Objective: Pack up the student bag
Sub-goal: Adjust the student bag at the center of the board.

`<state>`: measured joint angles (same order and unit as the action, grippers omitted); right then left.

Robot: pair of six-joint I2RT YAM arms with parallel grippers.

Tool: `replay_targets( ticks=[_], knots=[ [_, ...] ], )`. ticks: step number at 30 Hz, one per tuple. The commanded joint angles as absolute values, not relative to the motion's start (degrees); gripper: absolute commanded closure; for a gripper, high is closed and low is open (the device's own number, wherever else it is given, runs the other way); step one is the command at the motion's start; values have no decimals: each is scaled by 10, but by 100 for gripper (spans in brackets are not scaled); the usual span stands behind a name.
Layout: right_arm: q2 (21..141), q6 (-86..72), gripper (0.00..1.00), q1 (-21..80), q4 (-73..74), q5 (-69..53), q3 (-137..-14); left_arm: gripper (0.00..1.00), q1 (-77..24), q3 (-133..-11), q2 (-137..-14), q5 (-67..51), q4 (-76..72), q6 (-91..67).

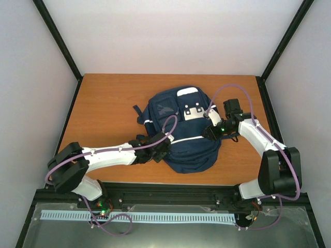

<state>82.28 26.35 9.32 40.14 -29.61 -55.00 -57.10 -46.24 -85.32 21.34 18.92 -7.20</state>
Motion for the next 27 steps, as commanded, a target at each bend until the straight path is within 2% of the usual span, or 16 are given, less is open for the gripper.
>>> replay_targets(
  ticks=[1, 7, 11, 17, 27],
  knots=[
    [831, 269, 54, 96, 400, -309, -546, 99, -574, -493, -823, 201, 221, -87],
    [853, 264, 56, 96, 402, -304, -547, 99, -579, -512, -828, 42, 265, -127],
    [864, 260, 57, 96, 402, -300, -549, 99, -619, -531, -857, -13, 305, -139],
    [865, 258, 58, 97, 402, -301, -549, 99, -663, -584, -911, -45, 323, -163],
    [856, 251, 59, 97, 403, -299, -553, 99, -669, -671, -956, -66, 287, -179]
  ],
)
